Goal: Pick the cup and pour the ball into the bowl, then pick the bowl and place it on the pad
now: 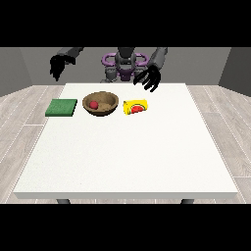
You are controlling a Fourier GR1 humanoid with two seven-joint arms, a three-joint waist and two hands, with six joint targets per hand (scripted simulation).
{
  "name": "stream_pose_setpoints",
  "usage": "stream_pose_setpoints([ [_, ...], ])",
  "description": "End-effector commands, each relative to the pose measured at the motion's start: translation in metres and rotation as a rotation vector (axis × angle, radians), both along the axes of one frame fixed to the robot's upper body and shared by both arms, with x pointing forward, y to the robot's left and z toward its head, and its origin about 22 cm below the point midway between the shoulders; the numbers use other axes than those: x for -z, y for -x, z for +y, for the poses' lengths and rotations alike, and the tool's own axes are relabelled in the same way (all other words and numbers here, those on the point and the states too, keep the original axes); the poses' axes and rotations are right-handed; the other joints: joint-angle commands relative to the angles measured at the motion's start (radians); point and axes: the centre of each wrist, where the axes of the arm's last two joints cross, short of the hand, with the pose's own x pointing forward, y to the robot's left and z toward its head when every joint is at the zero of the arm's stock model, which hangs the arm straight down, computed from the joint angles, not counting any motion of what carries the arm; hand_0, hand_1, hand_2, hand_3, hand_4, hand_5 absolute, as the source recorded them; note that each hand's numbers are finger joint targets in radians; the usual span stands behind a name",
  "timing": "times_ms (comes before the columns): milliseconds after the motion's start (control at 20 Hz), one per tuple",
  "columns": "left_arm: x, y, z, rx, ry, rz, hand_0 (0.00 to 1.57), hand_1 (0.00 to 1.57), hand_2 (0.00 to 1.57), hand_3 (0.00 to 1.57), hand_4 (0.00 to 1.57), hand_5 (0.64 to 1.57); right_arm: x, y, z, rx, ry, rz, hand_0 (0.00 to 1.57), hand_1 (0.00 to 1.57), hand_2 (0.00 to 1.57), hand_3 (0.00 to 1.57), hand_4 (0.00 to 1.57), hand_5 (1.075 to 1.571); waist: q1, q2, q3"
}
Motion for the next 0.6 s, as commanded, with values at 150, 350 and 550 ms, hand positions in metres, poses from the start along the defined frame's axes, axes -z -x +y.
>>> stream_pose_setpoints([
  [150, 0.018, 0.045, 0.004, 0.188, 0.475, -0.044, 0.0, 0.0, 0.0, 0.0, 0.9, 1.457, 0.006, -0.01, 0.036, 0.042, 0.015, -0.043, 0.0, 0.0, 0.0, 0.0, 0.55, 1.567, 0.055, 0.111, 0.0141],
  [350, 0.03, 0.05, 0.024, 0.266, 0.53, -0.067, 0.0, 0.0, 0.0, 0.0, 0.9, 1.448, 0.028, -0.007, 0.047, 0.099, -0.003, -0.012, 0.0, 0.0, 0.0, 0.0, 0.5, 1.566, 0.089, 0.1, 0.0184],
  [550, 0.015, 0.055, 0.033, 0.328, 0.517, -0.072, 0.0, 0.0, 0.0, 0.0, 0.91, 1.445, 0.073, 0.002, 0.029, 0.157, 0.001, -0.015, 0.0, 0.0, 0.0, 0.0, 0.52, 1.57, 0.13, 0.123, 0.0201],
])
